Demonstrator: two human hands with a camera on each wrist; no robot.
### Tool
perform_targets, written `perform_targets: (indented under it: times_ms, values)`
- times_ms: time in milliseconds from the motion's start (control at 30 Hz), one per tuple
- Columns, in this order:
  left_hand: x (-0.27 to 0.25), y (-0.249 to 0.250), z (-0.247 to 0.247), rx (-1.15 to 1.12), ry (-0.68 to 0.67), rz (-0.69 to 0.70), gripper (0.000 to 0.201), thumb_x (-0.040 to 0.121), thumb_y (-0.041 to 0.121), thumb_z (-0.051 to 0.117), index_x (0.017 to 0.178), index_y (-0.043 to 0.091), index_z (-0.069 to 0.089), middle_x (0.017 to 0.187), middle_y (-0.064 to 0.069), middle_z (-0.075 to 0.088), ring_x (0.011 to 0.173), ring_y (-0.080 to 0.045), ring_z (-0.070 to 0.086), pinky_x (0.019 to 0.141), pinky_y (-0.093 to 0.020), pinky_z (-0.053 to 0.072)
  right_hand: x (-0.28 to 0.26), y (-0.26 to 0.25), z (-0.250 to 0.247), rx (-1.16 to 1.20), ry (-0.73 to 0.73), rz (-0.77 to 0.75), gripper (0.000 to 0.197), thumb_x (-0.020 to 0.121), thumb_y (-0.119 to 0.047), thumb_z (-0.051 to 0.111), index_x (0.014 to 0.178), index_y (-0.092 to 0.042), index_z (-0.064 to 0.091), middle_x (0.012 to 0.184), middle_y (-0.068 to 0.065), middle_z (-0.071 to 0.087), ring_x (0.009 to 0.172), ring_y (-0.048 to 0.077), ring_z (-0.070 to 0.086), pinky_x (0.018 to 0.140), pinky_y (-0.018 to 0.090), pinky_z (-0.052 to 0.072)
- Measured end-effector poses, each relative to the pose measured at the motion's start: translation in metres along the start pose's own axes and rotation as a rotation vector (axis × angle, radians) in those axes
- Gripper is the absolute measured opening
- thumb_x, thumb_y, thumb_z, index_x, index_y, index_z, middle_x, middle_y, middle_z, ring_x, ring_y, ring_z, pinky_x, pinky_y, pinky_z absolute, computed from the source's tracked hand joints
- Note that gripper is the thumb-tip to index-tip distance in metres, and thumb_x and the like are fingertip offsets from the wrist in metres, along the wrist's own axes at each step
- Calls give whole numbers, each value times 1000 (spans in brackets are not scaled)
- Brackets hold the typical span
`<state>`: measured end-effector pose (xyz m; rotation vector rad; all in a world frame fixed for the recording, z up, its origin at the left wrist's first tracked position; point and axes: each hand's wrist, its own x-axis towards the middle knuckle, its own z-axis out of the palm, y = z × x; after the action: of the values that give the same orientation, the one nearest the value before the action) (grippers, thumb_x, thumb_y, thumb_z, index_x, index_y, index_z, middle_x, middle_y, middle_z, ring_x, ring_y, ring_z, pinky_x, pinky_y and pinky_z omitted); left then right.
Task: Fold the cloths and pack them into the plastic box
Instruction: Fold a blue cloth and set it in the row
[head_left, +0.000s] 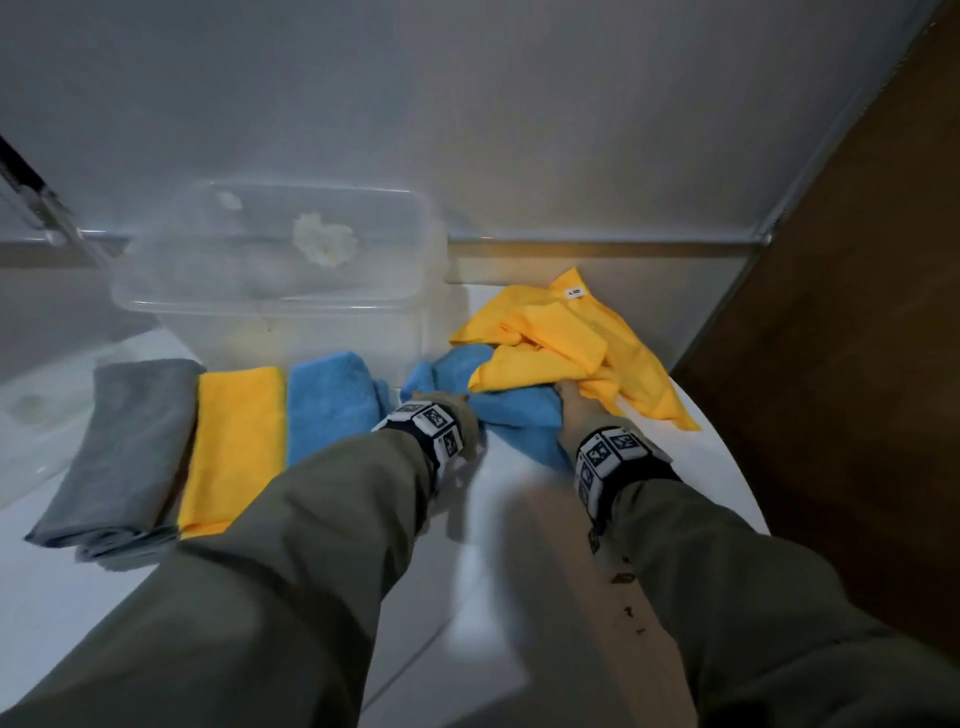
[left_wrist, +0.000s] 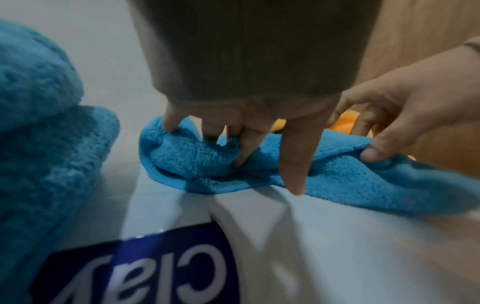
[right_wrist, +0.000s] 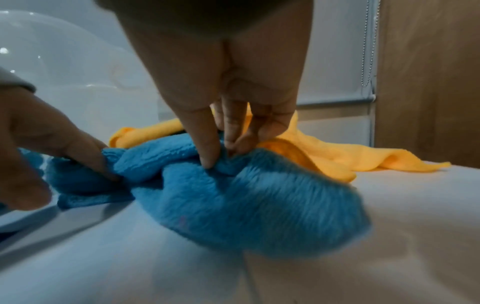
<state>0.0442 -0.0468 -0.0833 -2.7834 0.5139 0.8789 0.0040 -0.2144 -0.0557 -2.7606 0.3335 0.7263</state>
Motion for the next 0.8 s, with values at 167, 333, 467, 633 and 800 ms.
perform_targets:
  times_ms: [167,333,467,633,800]
  values:
    - [-24,0,-28,-335,358,-7,26,87,18,50,113,18,45,121,-9,46,116,-34,46,98,-39,32,4,14,-20,154,120,29,36,94,-33,43,127,-24,54,129,14,48,116,37,48,99,42,44]
    - [-65,-21,-74,-715,555,225,27,77,6,63,79,22,42,90,-6,45,82,-20,43,72,-25,33,-8,7,-61,430,330,9,36,94,-26,35,95,4,55,113,29,52,104,39,50,88,39,41]
    - [-91,-37,-92,-795,652,189,35,78,11,67,74,29,38,78,-5,48,72,-20,42,71,-32,41,-30,-3,-88,598,422,-85,41,93,-24,40,114,7,55,113,32,56,104,41,54,89,40,44]
    - [-122,-61,-100,-864,673,66,29,81,25,68,71,29,41,73,3,56,72,-21,52,73,-33,45,-58,-9,-109,665,514,-241,24,85,-36,60,94,-14,64,94,10,62,94,25,57,81,27,43]
    - [-171,-76,-110,-483,487,-101,31,69,43,75,85,25,56,86,0,60,83,-21,57,80,-31,47,-78,1,-126,555,556,-315,23,82,-38,65,73,-19,58,70,2,56,73,22,52,66,24,36]
